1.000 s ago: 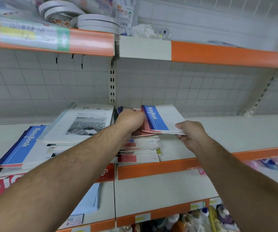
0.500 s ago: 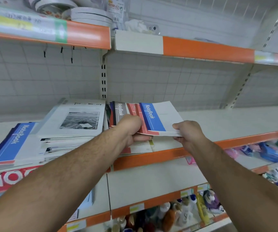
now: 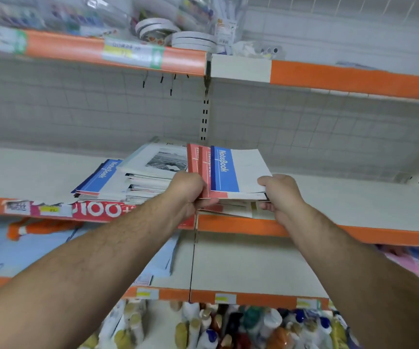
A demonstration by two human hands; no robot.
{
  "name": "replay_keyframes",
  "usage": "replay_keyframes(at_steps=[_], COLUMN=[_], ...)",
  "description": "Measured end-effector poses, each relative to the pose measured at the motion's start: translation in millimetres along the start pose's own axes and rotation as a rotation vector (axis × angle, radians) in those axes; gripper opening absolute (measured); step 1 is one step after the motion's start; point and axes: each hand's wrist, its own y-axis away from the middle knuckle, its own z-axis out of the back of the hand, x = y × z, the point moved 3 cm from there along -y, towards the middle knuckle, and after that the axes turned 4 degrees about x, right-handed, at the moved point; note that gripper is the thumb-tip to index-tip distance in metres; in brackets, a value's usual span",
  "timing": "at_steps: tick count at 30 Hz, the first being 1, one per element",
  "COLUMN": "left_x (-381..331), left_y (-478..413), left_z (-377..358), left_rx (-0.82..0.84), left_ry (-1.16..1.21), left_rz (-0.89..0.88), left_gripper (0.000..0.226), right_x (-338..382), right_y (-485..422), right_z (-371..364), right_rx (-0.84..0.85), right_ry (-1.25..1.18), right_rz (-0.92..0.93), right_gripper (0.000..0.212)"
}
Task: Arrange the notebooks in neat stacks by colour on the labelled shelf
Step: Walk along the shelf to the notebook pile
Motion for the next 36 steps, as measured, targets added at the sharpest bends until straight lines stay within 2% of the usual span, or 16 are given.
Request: replay_keyframes(at_steps=[3, 6, 10, 15, 24, 34, 36], left_x=[8, 17, 27, 29, 31, 10, 5], left_y=[22, 47, 86, 134, 174, 180, 184], left_z=[28, 60, 104, 156, 252, 417, 454], left_rx=[-0.121, -0.257, -0.412, -0.575, -0.735, -0.841, -0.866], left_ry=[0.005, 0.042, 0.077, 0.111, 0.153, 0.215, 0.233], left_rz=[-0.014, -0.04, -0.077, -0.116, -0.139, -0.166, -0.169], left_gripper=[0.018, 0.025, 0.034, 0.033, 0.032, 0.035, 0.034], right_x=[0, -2, -6, -6, 6, 28, 33], right_y=[13, 28, 52, 90, 138, 190, 200], right_z=[-19, -43, -88, -145, -248, -411, -448], right_rx=[0.063, 0.139, 0.298, 0.476, 0.646, 0.729, 0.745], right_ry=[0.037, 0.061, 0.029, -0.022, -0.024, 0.006, 0.01], right_rz=[0.018, 0.027, -0.006, -0.017, -0.004, 0.008, 0.001], right_gripper=[0.006, 0.011, 0.009, 0.016, 0.018, 0.009, 0.013])
